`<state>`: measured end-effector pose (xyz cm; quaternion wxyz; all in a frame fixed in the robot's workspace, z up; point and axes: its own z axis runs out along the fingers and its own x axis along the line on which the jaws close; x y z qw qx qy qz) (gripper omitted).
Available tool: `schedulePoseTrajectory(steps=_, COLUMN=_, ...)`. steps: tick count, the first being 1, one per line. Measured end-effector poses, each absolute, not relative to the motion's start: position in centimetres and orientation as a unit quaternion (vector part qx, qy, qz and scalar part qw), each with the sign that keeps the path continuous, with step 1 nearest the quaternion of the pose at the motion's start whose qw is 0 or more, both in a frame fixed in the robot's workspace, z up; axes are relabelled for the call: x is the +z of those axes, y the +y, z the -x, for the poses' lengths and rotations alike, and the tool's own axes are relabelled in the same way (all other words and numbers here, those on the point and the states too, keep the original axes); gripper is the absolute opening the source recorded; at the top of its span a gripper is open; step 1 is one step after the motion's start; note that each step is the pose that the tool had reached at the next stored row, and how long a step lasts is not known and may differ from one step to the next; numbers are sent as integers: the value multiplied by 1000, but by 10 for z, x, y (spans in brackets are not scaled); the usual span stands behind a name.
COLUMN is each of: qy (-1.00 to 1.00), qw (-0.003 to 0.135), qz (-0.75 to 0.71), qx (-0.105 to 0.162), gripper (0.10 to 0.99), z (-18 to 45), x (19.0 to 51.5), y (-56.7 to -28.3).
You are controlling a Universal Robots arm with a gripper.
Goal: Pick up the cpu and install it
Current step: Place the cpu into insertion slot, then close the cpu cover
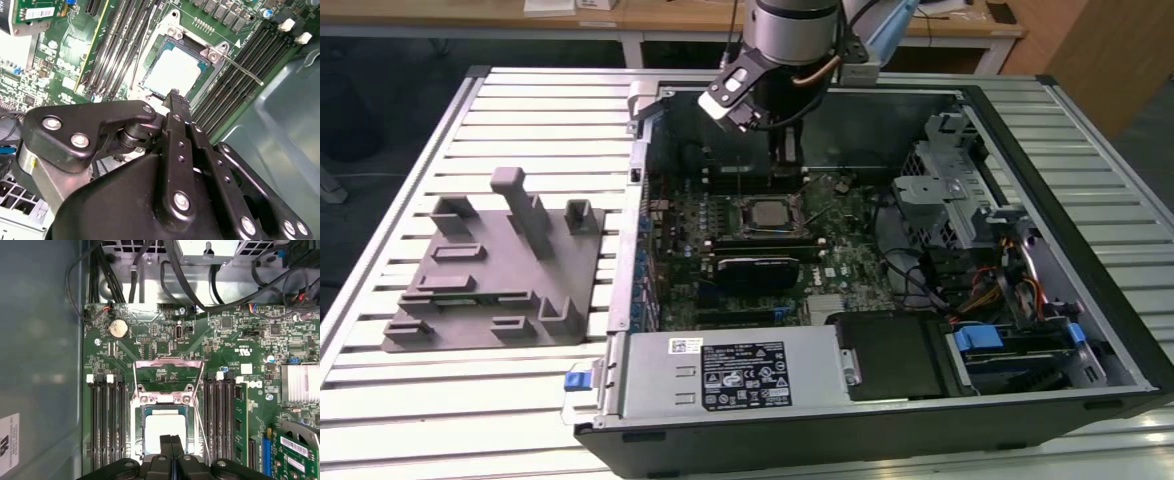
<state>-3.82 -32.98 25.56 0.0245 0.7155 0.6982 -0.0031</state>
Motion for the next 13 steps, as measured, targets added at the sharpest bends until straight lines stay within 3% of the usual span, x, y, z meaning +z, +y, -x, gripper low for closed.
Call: schedulePoseTrajectory(steps=13, qy=698, qw=24, qz=-716, qx=-3, gripper=106, z=36, x=256, y=-330)
